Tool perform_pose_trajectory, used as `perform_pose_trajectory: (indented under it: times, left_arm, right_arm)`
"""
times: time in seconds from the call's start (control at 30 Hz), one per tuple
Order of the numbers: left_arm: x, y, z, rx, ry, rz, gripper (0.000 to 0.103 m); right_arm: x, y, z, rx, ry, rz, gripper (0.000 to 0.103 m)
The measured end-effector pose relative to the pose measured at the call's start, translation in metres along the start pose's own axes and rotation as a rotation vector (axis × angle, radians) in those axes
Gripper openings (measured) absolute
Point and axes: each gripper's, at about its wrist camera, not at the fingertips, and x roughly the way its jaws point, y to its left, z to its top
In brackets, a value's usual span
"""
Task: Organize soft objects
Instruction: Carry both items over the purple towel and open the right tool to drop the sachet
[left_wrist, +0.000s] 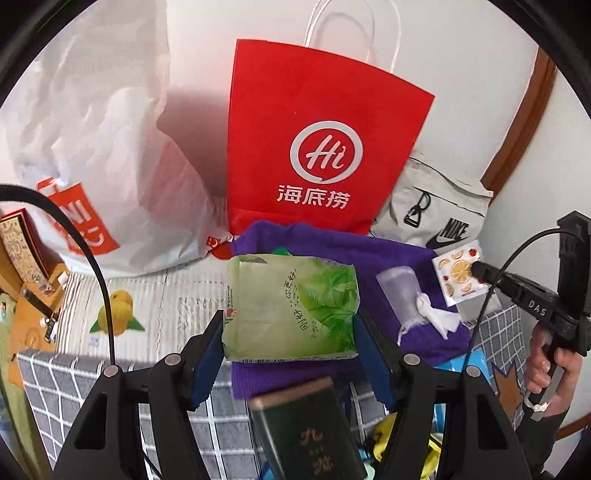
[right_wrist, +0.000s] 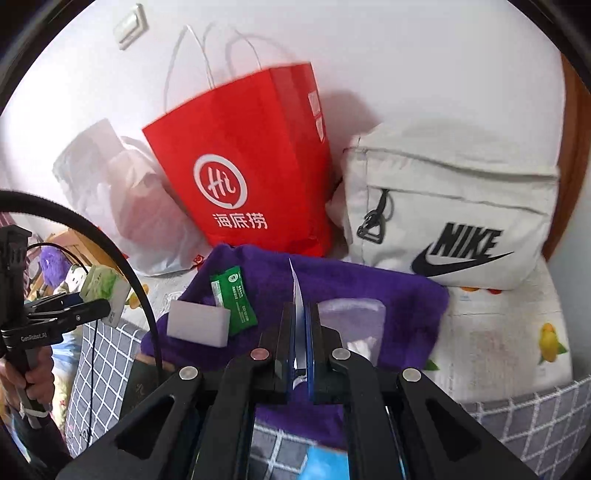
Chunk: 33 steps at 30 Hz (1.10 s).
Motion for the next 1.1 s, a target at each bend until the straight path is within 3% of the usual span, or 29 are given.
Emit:
perform_pose_trajectory:
  times: [0.2, 0.37, 0.53, 0.73, 1.1]
  left_arm:
    - [0.027, 0.005, 0.013, -0.019, 0.023, -0.013, 0.065]
    - [0.046, 0.002, 0.02, -0.006, 0.041, 0.001, 0.065]
    - [0.068, -0.003, 0.025, -0.017, 0.061, -0.032, 0.065]
    - [0.092, -0.008, 0.034, -0.03, 0.083, -0.05, 0.065]
    - [0.138, -0.006, 0.032, -0.069, 0.161, -0.061, 0.066]
  right_arm:
    - [0.046, 0.001, 0.0, 0.012, 0.081, 0.075, 0.005]
    - [0.086, -0.005, -0.011, 0.046, 0.199, 0.104, 0.005]
    - [0.093, 0.0, -0.015, 0.015, 0.231, 0.12, 0.005]
    - [0.099, -0.006, -0.017, -0.013, 0.258, 0.043, 0.005]
    - [0.105, -0.02, -0.02, -0.016, 0.278, -0.007, 0.01]
